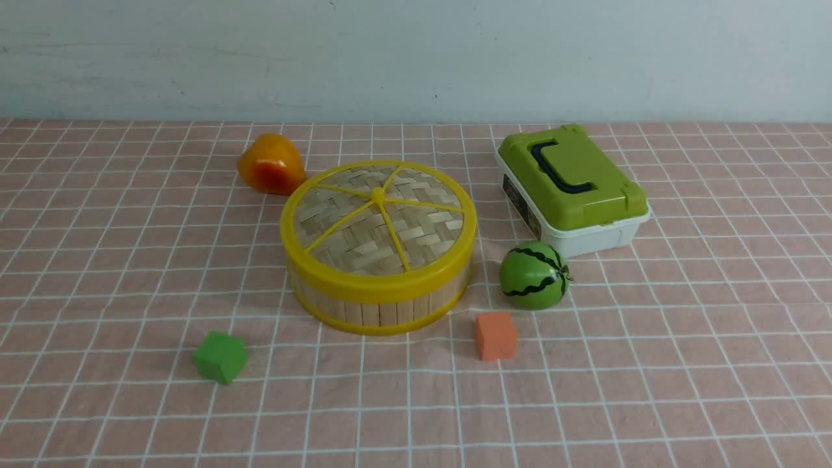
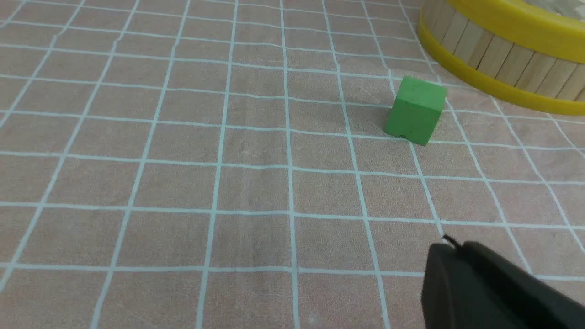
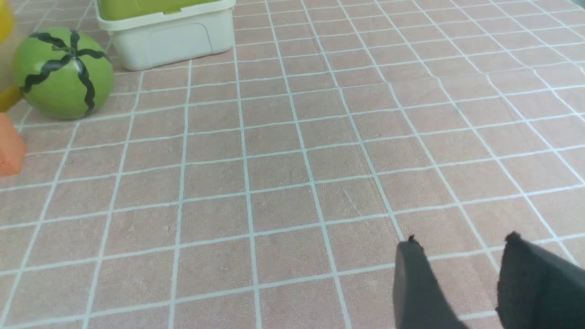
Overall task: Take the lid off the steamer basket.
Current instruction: Use the left arm to lift the lid of the steamer
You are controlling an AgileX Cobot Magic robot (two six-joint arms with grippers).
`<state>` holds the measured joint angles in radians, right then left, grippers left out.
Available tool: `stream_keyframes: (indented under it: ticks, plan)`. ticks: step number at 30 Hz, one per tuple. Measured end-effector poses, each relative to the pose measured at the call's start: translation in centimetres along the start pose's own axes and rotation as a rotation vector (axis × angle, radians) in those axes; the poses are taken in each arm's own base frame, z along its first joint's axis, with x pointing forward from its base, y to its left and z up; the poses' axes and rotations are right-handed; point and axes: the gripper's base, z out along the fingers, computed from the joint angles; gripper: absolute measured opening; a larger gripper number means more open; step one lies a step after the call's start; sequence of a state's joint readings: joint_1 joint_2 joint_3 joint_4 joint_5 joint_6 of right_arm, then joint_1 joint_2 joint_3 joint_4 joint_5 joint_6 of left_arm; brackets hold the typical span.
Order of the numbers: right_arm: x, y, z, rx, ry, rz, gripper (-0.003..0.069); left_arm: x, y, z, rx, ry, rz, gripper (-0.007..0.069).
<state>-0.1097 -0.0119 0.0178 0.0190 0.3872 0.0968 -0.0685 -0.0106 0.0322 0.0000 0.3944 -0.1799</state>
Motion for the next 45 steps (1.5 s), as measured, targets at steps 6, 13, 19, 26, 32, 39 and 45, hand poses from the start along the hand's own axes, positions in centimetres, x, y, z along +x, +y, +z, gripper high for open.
stream_keyframes:
  ticks: [6,13,19,26,32,39,45]
  plan:
    - [0.0,0.0,0.0,0.000,0.000,0.000,0.0241,0.0,0.0,0.0,0.000,0.000,0.000,0.0006]
    - [0.0,0.0,0.0,0.000,0.000,0.000,0.0241,0.0,0.0,0.0,0.000,0.000,0.000,0.0011]
    - [0.0,0.0,0.0,0.000,0.000,0.000,0.0241,0.0,0.0,0.0,0.000,0.000,0.000,0.0015]
    - [0.0,0.0,0.0,0.000,0.000,0.000,0.0241,0.0,0.0,0.0,0.000,0.000,0.000,0.0022]
    - [0.0,0.0,0.0,0.000,0.000,0.000,0.0241,0.0,0.0,0.0,0.000,0.000,0.000,0.0031]
    - [0.0,0.0,0.0,0.000,0.000,0.000,0.0241,-0.5,-0.2,0.0,0.018,-0.051,-0.023,0.0040]
    - [0.0,0.0,0.0,0.000,0.000,0.000,0.0241,-1.3,-0.3,-0.1,0.034,-0.138,-0.026,0.0041]
